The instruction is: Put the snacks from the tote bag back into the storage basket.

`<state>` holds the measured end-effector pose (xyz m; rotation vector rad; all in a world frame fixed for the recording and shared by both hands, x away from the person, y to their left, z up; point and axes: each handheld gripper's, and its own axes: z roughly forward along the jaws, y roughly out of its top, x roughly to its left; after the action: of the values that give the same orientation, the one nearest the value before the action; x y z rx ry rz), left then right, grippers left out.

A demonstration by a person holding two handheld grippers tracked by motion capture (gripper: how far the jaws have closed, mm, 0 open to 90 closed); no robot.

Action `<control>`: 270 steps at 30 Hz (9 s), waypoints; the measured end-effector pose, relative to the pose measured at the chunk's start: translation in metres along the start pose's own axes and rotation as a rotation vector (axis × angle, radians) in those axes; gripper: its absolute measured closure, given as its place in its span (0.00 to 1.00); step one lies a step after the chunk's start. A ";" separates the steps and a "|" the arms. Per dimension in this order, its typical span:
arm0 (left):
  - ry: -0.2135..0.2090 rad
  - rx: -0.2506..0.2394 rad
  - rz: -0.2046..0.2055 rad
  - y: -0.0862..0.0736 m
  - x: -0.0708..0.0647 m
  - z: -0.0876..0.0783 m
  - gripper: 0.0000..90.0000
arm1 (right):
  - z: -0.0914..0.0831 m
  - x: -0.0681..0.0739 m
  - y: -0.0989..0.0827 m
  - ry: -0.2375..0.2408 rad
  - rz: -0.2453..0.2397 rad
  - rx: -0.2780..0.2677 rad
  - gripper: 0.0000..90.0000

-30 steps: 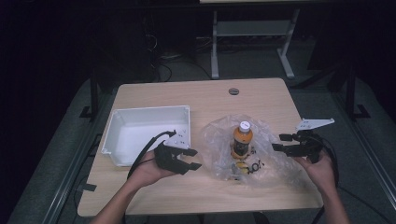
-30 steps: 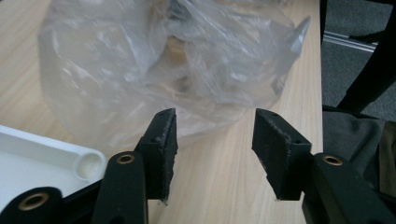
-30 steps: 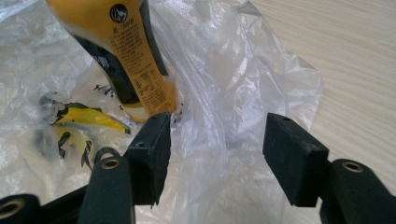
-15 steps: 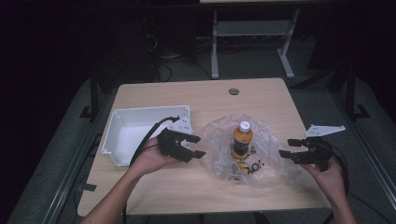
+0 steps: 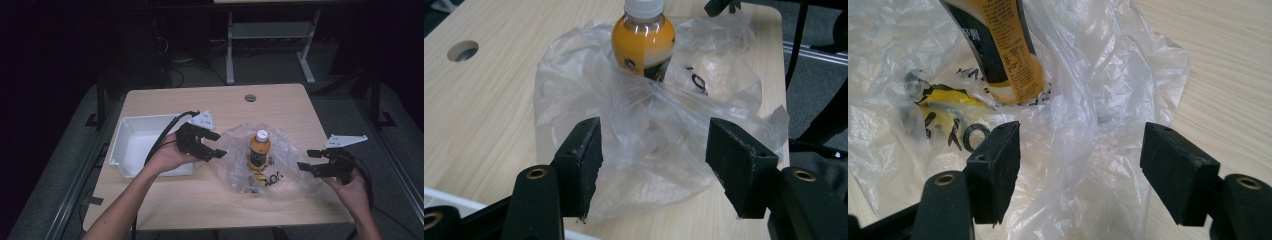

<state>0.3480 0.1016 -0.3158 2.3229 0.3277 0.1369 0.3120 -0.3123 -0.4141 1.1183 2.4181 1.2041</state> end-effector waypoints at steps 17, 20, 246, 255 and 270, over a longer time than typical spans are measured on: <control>-0.028 0.014 0.037 0.033 0.008 0.017 0.42 | -0.003 -0.002 -0.001 -0.003 0.001 -0.008 0.33; -0.028 0.015 0.050 0.039 0.008 0.020 0.42 | -0.004 -0.002 -0.001 -0.001 0.000 -0.011 0.33; 0.040 0.033 0.141 0.162 0.004 -0.025 0.66 | 0.002 0.002 0.008 -0.036 -0.021 -0.020 0.20; 0.055 0.027 0.140 0.165 0.005 -0.037 0.66 | 0.003 0.003 0.009 -0.036 -0.021 -0.022 0.20; 0.091 0.016 0.113 0.156 0.015 -0.064 0.66 | 0.003 0.003 0.010 -0.035 -0.025 -0.023 0.20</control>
<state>0.3796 0.0455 -0.1595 2.3559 0.2439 0.2972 0.3164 -0.3045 -0.4082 1.0904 2.3787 1.1914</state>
